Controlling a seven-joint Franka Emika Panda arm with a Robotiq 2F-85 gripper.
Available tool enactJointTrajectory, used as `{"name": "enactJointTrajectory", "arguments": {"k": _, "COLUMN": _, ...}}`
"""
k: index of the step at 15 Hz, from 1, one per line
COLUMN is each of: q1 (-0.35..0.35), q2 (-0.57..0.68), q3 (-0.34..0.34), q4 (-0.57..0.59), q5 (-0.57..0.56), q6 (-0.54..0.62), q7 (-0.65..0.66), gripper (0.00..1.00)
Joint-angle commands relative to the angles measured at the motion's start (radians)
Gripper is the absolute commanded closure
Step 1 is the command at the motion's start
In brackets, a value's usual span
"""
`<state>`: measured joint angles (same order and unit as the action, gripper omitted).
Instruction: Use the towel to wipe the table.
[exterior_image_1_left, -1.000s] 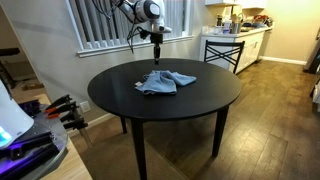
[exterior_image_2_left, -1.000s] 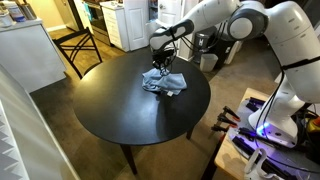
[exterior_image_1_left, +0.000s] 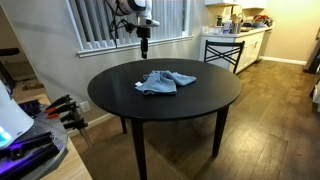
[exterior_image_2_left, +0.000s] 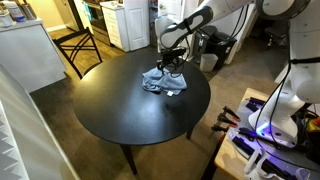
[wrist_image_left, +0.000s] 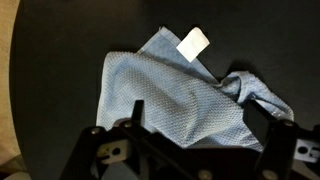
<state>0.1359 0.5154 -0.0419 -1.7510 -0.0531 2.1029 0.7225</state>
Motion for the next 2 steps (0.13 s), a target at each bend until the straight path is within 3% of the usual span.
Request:
{"name": "enactJointTrajectory", "arguments": {"k": 1, "q1": 0.005, "q2": -0.002, "q3": -0.006, "q4": -0.002, "q5": 0.004, "q6": -0.001, "q7": -0.004, "gripper": 0.00}}
{"name": "enactJointTrajectory", "arguments": {"k": 2, "q1": 0.005, "q2": -0.004, "q3": -0.006, "q4": -0.004, "q5": 0.004, "q6": -0.001, "q7": -0.005, "gripper": 0.00}}
